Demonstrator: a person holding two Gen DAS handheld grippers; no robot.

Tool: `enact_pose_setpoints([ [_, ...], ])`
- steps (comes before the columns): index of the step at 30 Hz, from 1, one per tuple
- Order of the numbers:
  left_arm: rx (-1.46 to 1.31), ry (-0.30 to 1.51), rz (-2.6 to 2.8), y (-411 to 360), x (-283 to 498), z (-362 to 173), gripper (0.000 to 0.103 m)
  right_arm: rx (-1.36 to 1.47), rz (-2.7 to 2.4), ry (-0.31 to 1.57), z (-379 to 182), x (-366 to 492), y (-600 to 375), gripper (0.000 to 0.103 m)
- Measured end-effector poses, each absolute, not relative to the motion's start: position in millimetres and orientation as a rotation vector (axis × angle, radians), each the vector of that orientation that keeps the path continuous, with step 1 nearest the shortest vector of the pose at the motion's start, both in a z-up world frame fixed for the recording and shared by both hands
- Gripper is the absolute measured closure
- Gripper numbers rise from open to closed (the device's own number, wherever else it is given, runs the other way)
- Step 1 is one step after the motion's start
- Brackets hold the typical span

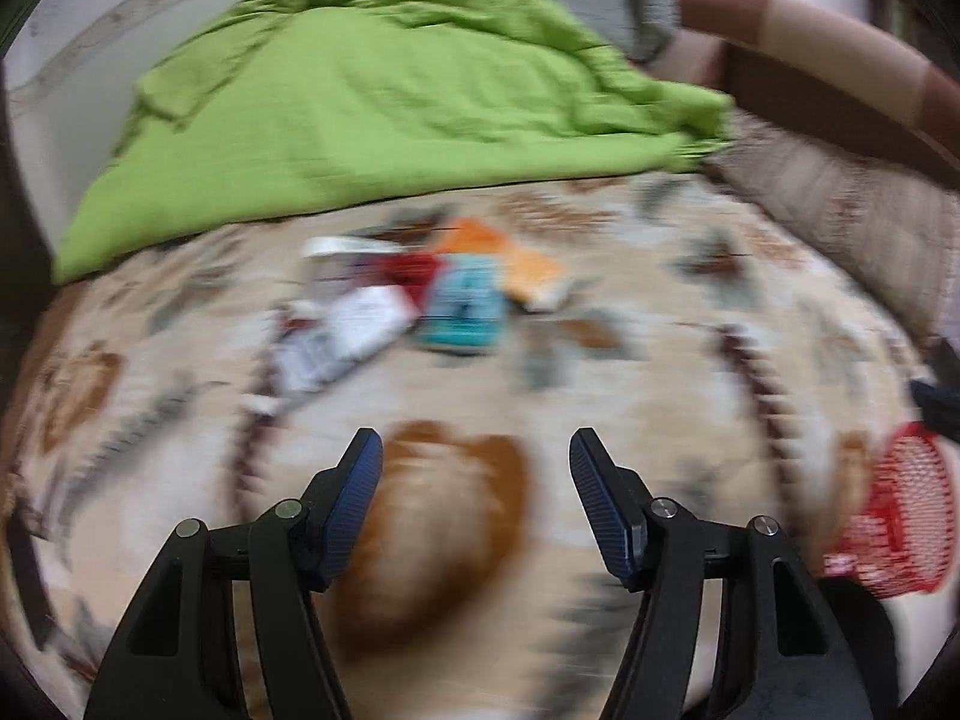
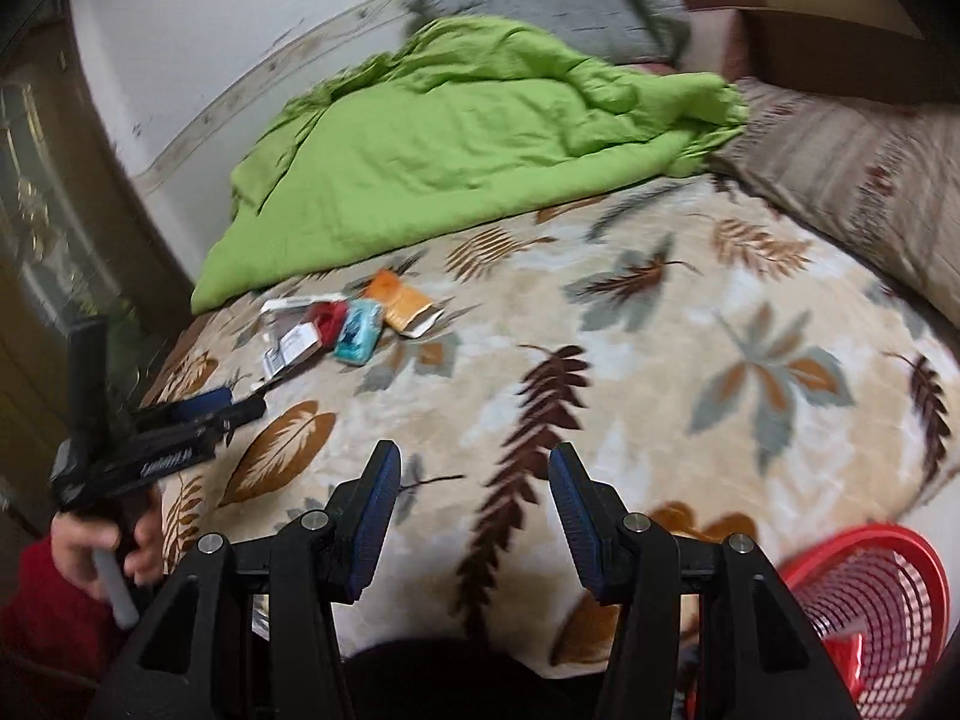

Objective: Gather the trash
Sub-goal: 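Move both open tools back over the trash on the bed, then grasp the white barcode medicine box with the left tool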

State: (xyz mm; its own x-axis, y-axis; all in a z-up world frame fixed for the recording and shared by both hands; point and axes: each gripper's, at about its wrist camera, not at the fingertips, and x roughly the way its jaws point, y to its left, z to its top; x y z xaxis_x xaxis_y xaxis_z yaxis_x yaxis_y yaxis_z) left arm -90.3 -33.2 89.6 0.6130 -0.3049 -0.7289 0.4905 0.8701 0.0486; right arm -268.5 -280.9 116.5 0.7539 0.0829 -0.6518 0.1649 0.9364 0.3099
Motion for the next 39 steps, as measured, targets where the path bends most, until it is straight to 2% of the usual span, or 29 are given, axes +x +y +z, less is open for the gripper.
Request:
enact_pose_setpoints([
  [7,0.320,0.823,-0.432,6,-12,58,0.038,0.338,-0.015,0.758,111,-242,-268,0.048],
  [15,0.502,0.838,-0.416,-11,33,27,0.037,0.347,-0.045,0.799,98,-232,-275,0.048],
  [19,0.495,0.832,-0.404,-18,45,21,0.037,0.357,-0.044,0.821,92,-226,-278,0.048],
  [20,0.482,0.832,-0.398,-19,46,21,0.041,0.360,-0.041,0.823,91,-224,-277,0.048],
  [21,0.475,0.829,-0.391,-19,46,22,0.057,0.359,-0.038,0.822,91,-223,-277,0.048],
  [22,0.466,0.836,-0.387,-20,45,23,0.063,0.359,-0.034,0.819,91,-221,-276,0.048],
  [23,0.449,0.838,-0.387,-19,43,25,0.064,0.358,-0.027,0.817,92,-219,-275,0.048],
  [34,0.162,0.986,-0.408,-7,-35,59,0.065,0.400,0.145,0.856,92,-150,-252,0.047],
  [39,0.096,1.003,-0.326,1,-68,56,0.065,0.418,0.215,0.888,84,-98,-233,0.047],
])
